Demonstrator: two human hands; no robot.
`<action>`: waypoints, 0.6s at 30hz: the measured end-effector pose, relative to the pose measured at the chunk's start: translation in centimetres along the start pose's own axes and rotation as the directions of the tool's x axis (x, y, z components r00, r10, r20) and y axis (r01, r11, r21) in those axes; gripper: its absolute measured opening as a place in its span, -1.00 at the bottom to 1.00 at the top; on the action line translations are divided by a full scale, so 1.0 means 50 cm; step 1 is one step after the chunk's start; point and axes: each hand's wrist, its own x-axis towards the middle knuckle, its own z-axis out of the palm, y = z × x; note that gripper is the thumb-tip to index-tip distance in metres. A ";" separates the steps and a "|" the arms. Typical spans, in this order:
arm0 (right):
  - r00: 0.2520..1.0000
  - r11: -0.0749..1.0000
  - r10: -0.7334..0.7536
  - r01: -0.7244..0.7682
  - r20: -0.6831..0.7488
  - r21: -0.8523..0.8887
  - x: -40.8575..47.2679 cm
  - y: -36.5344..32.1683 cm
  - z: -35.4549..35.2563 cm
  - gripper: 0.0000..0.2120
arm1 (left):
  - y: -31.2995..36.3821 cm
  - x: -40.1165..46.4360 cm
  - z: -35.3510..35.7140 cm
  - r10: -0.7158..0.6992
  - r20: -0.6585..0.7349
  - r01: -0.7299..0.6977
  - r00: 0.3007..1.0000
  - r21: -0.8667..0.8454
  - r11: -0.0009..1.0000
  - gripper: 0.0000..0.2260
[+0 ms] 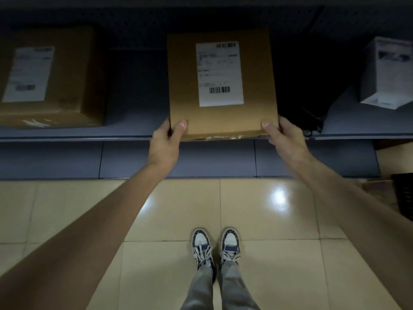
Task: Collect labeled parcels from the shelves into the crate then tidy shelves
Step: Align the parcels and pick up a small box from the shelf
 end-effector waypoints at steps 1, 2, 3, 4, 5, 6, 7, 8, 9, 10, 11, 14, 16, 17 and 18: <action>1.000 1.000 0.008 -0.008 0.010 0.015 -0.007 0.003 -0.002 -0.66 | -0.004 -0.008 0.000 0.013 -0.003 -0.013 1.000 -0.023 1.000 -0.74; 1.000 1.000 0.011 -0.012 0.023 0.027 -0.015 0.008 -0.003 -0.70 | -0.010 -0.015 -0.001 0.017 -0.002 -0.017 1.000 -0.047 0.999 -0.72; 0.999 0.999 0.015 -0.016 0.029 0.038 -0.022 0.013 -0.004 -0.74 | -0.015 -0.022 -0.002 0.016 0.006 -0.016 1.000 -0.071 0.997 -0.70; 1.000 0.999 0.012 -0.013 0.028 0.051 -0.028 0.020 -0.005 -0.77 | -0.019 -0.028 -0.002 0.015 0.017 -0.014 1.000 -0.092 0.996 -0.68; 1.000 0.998 0.003 -0.005 0.025 0.058 -0.035 0.026 -0.005 -0.77 | -0.025 -0.034 -0.003 0.018 0.028 -0.015 0.999 -0.111 0.994 -0.67; 1.000 0.998 -0.010 0.008 0.022 0.062 -0.041 0.032 -0.004 -0.76 | -0.031 -0.041 -0.004 0.024 0.034 -0.019 0.999 -0.126 0.992 -0.66; 1.000 0.998 -0.025 0.024 0.017 0.064 -0.047 0.036 -0.003 -0.74 | -0.036 -0.049 -0.005 0.028 0.038 -0.022 0.999 -0.137 0.990 -0.65; 0.999 0.997 -0.042 0.041 0.006 0.064 -0.051 0.043 -0.002 -0.73 | -0.040 -0.057 -0.005 0.032 0.041 -0.026 0.999 -0.144 0.989 -0.65; 0.998 0.996 -0.059 0.059 -0.004 0.062 -0.055 0.047 -0.001 -0.73 | -0.044 -0.063 -0.005 0.039 0.048 -0.032 0.998 -0.152 0.988 -0.64; 0.997 0.996 -0.071 0.072 -0.012 0.056 -0.058 0.051 0.001 -0.74 | -0.048 -0.069 -0.004 0.044 0.052 -0.035 0.998 -0.160 0.987 -0.64; 0.997 0.995 -0.080 0.081 -0.014 0.054 -0.061 0.054 0.002 -0.74 | -0.050 -0.073 -0.003 0.047 0.052 -0.038 0.998 -0.169 0.985 -0.63; 0.996 0.994 -0.083 0.084 -0.010 0.067 -0.068 0.065 0.004 -0.74 | -0.054 -0.080 -0.001 0.041 0.043 -0.032 0.998 -0.195 0.980 -0.61; 0.996 0.994 -0.085 0.085 0.001 0.070 -0.072 0.071 0.004 -0.73 | -0.055 -0.084 0.000 0.040 0.043 -0.030 0.998 -0.201 0.979 -0.61; 0.996 0.994 -0.086 0.085 0.010 0.070 -0.074 0.073 0.004 -0.71 | -0.055 -0.085 0.000 0.041 0.040 -0.032 0.998 -0.204 0.979 -0.61; 0.996 0.994 -0.084 0.083 0.017 0.068 -0.074 0.076 0.004 -0.71 | -0.058 -0.084 0.000 0.041 0.037 -0.033 0.998 -0.203 0.979 -0.61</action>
